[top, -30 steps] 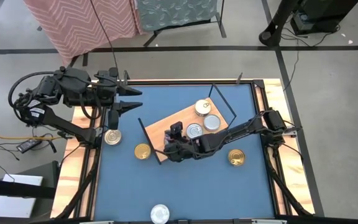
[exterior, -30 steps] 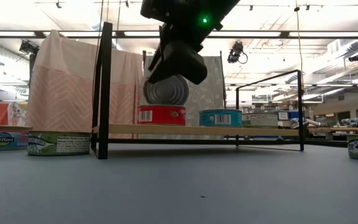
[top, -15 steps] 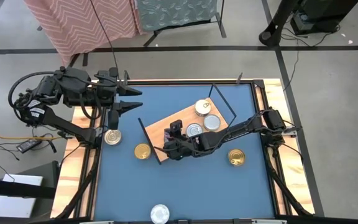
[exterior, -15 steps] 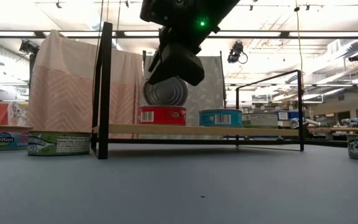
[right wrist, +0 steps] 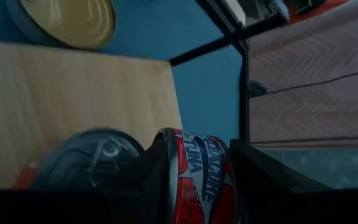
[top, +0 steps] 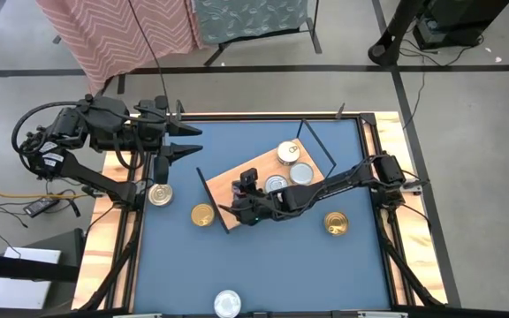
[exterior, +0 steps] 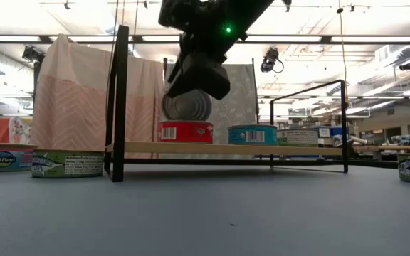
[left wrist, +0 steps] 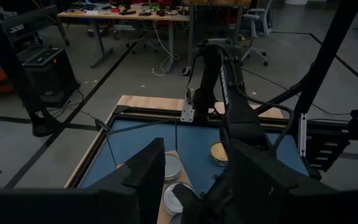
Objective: Stack canned seafood by type on shelf
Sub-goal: Stack the red tuna can on top of the red tuna can on the shelf
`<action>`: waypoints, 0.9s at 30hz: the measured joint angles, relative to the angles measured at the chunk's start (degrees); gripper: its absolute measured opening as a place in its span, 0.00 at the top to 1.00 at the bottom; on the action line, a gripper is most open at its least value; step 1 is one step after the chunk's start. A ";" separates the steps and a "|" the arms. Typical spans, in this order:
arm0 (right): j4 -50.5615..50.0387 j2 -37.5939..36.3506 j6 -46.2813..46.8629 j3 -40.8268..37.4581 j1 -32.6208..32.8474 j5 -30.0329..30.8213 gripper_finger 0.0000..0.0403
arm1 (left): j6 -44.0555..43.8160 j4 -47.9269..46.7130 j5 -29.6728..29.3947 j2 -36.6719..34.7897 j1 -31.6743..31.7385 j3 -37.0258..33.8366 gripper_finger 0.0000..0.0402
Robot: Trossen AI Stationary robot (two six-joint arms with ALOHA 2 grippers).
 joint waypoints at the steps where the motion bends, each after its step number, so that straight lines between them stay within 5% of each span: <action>1: -0.15 -0.02 0.97 0.03 -0.15 -0.67 0.58 | 0.00 0.00 0.00 0.00 0.00 0.00 0.55; 27: -2.76 -0.03 5.66 -2.20 -0.67 -3.09 0.58 | 0.07 -0.04 0.02 0.00 0.00 0.02 0.55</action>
